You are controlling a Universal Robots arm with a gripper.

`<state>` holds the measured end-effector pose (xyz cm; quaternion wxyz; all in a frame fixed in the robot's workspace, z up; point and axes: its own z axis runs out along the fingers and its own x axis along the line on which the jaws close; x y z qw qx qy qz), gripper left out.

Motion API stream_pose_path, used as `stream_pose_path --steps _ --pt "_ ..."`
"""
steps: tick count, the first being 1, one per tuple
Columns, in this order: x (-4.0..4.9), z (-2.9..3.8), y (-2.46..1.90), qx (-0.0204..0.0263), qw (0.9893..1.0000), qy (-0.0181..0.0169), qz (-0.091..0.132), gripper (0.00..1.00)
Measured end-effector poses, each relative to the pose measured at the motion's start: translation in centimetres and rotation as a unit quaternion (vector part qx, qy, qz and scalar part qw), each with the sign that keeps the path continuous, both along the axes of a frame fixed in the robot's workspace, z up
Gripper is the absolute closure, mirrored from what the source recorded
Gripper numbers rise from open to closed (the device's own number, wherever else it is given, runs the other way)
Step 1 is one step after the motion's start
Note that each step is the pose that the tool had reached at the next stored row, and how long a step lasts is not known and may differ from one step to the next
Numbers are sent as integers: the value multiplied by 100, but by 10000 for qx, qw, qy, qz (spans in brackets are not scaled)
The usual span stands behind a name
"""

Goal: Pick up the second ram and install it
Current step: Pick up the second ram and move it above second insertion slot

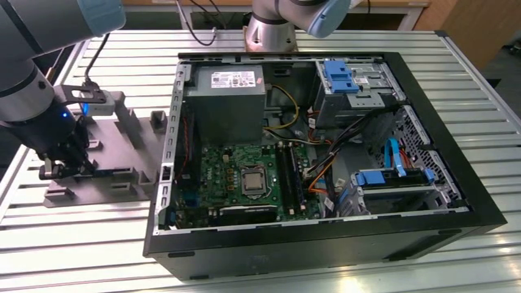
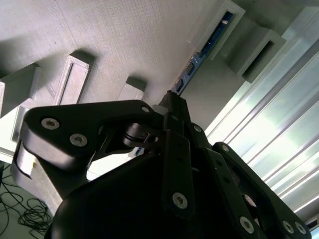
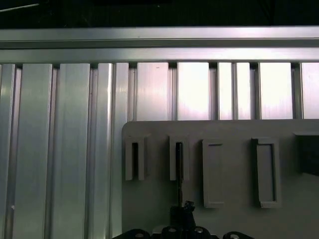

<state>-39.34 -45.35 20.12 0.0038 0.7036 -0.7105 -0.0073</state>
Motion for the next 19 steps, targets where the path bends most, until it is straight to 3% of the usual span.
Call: stream_pose_path --steps 10,19 --pt "0 42 0 1 10000 0 8 88" --pt "0 169 0 1 10000 0 8 88"
